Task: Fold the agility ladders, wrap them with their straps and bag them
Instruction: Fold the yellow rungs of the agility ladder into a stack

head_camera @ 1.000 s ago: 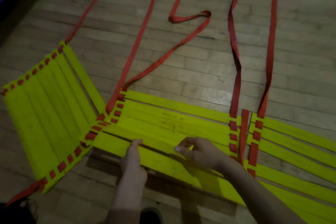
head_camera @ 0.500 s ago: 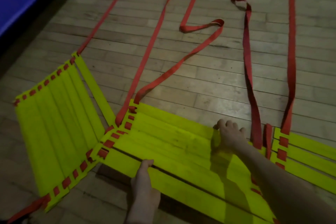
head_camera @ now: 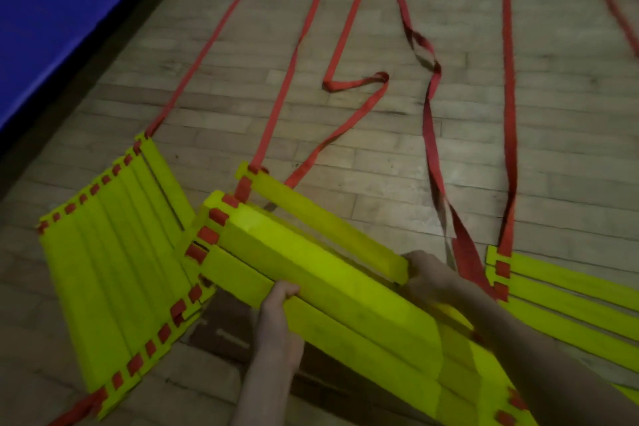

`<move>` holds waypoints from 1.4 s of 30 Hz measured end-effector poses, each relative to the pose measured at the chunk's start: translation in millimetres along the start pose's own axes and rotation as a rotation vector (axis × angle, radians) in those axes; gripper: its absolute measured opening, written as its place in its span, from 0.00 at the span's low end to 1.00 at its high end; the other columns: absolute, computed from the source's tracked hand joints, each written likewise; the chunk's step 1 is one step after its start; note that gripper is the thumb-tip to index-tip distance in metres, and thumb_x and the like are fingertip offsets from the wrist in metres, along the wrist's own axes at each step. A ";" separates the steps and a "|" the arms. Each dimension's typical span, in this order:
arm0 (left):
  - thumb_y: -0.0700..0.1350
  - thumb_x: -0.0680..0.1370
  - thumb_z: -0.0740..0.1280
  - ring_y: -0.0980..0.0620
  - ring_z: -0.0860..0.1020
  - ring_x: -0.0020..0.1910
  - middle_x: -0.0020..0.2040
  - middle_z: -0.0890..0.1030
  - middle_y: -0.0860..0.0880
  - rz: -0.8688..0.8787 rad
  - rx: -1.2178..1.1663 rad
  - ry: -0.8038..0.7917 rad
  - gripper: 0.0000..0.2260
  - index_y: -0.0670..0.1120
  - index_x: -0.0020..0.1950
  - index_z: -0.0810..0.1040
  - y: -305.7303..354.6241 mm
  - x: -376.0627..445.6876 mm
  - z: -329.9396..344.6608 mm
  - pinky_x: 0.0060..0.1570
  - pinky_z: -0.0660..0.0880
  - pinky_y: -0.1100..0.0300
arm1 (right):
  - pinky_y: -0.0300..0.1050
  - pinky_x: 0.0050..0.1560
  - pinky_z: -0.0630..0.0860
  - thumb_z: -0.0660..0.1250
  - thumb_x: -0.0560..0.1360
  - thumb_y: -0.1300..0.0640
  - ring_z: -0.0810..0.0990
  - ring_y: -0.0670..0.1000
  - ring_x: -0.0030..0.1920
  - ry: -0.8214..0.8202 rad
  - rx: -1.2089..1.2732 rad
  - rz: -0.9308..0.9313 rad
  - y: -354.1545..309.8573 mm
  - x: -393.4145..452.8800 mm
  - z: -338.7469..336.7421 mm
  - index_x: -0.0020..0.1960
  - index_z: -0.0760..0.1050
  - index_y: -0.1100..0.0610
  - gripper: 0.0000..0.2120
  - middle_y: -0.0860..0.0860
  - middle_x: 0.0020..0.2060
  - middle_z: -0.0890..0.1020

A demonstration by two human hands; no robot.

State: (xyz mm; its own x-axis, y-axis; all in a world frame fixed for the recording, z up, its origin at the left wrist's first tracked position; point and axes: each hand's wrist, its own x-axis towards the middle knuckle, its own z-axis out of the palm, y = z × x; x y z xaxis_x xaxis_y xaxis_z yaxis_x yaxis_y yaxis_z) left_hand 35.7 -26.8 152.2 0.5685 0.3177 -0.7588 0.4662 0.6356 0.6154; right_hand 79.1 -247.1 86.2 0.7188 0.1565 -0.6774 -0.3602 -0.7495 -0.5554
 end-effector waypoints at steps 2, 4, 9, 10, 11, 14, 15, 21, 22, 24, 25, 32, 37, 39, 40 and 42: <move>0.29 0.73 0.58 0.44 0.77 0.37 0.37 0.80 0.46 0.120 0.043 -0.047 0.12 0.42 0.43 0.77 22.3 -25.6 20.4 0.40 0.74 0.51 | 0.47 0.51 0.79 0.72 0.59 0.59 0.82 0.51 0.51 0.052 0.150 -0.083 -10.8 -25.4 -26.0 0.57 0.80 0.50 0.26 0.52 0.49 0.84; 0.26 0.71 0.60 0.47 0.77 0.33 0.31 0.80 0.50 0.241 0.059 -0.065 0.13 0.42 0.36 0.76 54.3 -61.1 45.5 0.37 0.73 0.54 | 0.49 0.48 0.79 0.70 0.53 0.59 0.82 0.50 0.44 0.131 0.281 -0.115 -28.2 -56.5 -59.1 0.48 0.82 0.53 0.23 0.52 0.43 0.85; 0.35 0.55 0.65 0.54 0.74 0.27 0.25 0.76 0.55 0.554 0.145 -0.285 0.10 0.40 0.35 0.73 145.5 -166.5 95.2 0.28 0.71 0.63 | 0.41 0.34 0.75 0.75 0.59 0.67 0.78 0.46 0.29 0.250 0.473 -0.224 -93.7 -144.7 -137.7 0.37 0.81 0.64 0.07 0.52 0.29 0.80; 0.35 0.54 0.63 0.55 0.73 0.25 0.24 0.75 0.54 0.592 0.142 -0.340 0.10 0.41 0.33 0.73 161.7 -186.2 102.3 0.26 0.69 0.66 | 0.42 0.35 0.74 0.74 0.61 0.68 0.77 0.48 0.31 0.250 0.492 -0.265 -107.8 -164.1 -151.2 0.38 0.80 0.64 0.07 0.52 0.30 0.80; 0.34 0.53 0.62 0.54 0.73 0.24 0.24 0.74 0.53 0.623 0.139 -0.394 0.08 0.43 0.30 0.73 178.6 -209.0 108.6 0.25 0.69 0.66 | 0.42 0.35 0.74 0.73 0.61 0.66 0.76 0.49 0.32 0.233 0.499 -0.315 -121.6 -184.3 -163.9 0.38 0.79 0.62 0.07 0.51 0.30 0.79; 0.34 0.52 0.61 0.50 0.76 0.27 0.28 0.77 0.50 0.669 0.126 -0.493 0.10 0.42 0.29 0.77 220.7 -272.7 119.2 0.25 0.71 0.63 | 0.39 0.35 0.74 0.70 0.59 0.63 0.78 0.47 0.35 0.177 0.462 -0.445 -163.1 -250.0 -189.9 0.45 0.79 0.59 0.14 0.48 0.33 0.81; 0.34 0.52 0.61 0.49 0.77 0.28 0.30 0.78 0.48 0.675 0.106 -0.509 0.12 0.42 0.32 0.78 233.8 -293.9 121.1 0.26 0.72 0.61 | 0.40 0.37 0.75 0.70 0.60 0.63 0.80 0.48 0.37 0.161 0.435 -0.478 -175.7 -269.7 -196.7 0.51 0.80 0.59 0.19 0.49 0.37 0.83; 0.36 0.49 0.62 0.47 0.72 0.28 0.28 0.72 0.46 0.687 0.089 -0.668 0.13 0.41 0.32 0.72 279.6 -399.3 118.1 0.33 0.69 0.59 | 0.67 0.58 0.74 0.71 0.64 0.60 0.78 0.66 0.59 0.143 0.485 -0.665 -226.8 -368.6 -206.5 0.66 0.74 0.54 0.30 0.62 0.60 0.79; 0.36 0.49 0.61 0.48 0.72 0.27 0.28 0.72 0.46 0.679 0.068 -0.693 0.12 0.42 0.30 0.73 285.1 -416.9 115.5 0.33 0.68 0.59 | 0.66 0.58 0.75 0.71 0.62 0.58 0.78 0.65 0.59 0.145 0.504 -0.669 -233.0 -388.9 -207.5 0.66 0.75 0.54 0.31 0.62 0.59 0.80; 0.36 0.48 0.60 0.48 0.72 0.25 0.26 0.72 0.47 0.668 0.032 -0.753 0.10 0.44 0.27 0.73 291.8 -452.6 112.5 0.33 0.68 0.60 | 0.57 0.50 0.74 0.70 0.60 0.57 0.79 0.61 0.52 0.140 0.557 -0.672 -238.6 -421.7 -208.2 0.62 0.78 0.55 0.29 0.62 0.53 0.81; 0.35 0.48 0.60 0.49 0.71 0.24 0.25 0.72 0.47 0.664 0.005 -0.795 0.10 0.44 0.26 0.73 293.9 -469.6 112.3 0.32 0.68 0.61 | 0.54 0.46 0.71 0.68 0.58 0.57 0.77 0.59 0.48 0.127 0.590 -0.688 -239.3 -437.4 -209.8 0.59 0.78 0.57 0.28 0.61 0.48 0.81; 0.38 0.40 0.57 0.45 0.69 0.22 0.23 0.69 0.43 0.516 -0.091 -0.992 0.25 0.37 0.36 0.69 290.3 -586.2 120.4 0.26 0.69 0.65 | 0.69 0.60 0.69 0.63 0.61 0.61 0.73 0.73 0.60 -0.104 0.849 -0.749 -234.3 -510.3 -208.6 0.65 0.74 0.68 0.32 0.72 0.59 0.74; 0.38 0.41 0.56 0.46 0.71 0.20 0.20 0.70 0.46 0.538 -0.074 -1.066 0.21 0.37 0.33 0.67 295.4 -636.9 116.5 0.30 0.69 0.62 | 0.52 0.46 0.79 0.72 0.69 0.41 0.84 0.52 0.40 0.007 0.934 -0.679 -243.7 -550.5 -221.1 0.60 0.76 0.67 0.32 0.61 0.48 0.84; 0.38 0.46 0.56 0.48 0.72 0.20 0.19 0.72 0.48 0.609 -0.007 -1.065 0.11 0.40 0.24 0.72 297.4 -652.2 110.7 0.27 0.69 0.64 | 0.48 0.46 0.81 0.71 0.66 0.34 0.82 0.41 0.29 0.126 0.805 -0.667 -255.7 -578.3 -222.7 0.53 0.75 0.59 0.30 0.43 0.29 0.84; 0.36 0.49 0.56 0.49 0.71 0.19 0.19 0.72 0.48 0.644 0.040 -1.032 0.07 0.41 0.21 0.71 299.3 -658.8 110.3 0.25 0.68 0.66 | 0.43 0.40 0.81 0.75 0.69 0.46 0.81 0.40 0.27 0.180 0.798 -0.722 -257.6 -593.9 -221.9 0.52 0.74 0.59 0.20 0.42 0.27 0.83; 0.32 0.59 0.59 0.51 0.70 0.17 0.18 0.71 0.50 0.724 0.143 -0.879 0.06 0.41 0.24 0.69 302.5 -664.4 109.0 0.23 0.66 0.68 | 0.39 0.34 0.79 0.69 0.74 0.66 0.84 0.45 0.34 0.261 0.845 -0.834 -260.0 -617.3 -218.6 0.53 0.74 0.59 0.09 0.48 0.34 0.86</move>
State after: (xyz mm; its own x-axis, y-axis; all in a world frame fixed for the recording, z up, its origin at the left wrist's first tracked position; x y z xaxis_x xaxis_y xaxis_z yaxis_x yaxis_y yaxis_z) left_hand -127.1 -122.3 865.8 0.9852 -0.0609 0.1601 -0.1227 0.4009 0.9079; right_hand -141.0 -289.4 754.2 0.9778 0.1834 0.1015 0.0659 0.1906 -0.9795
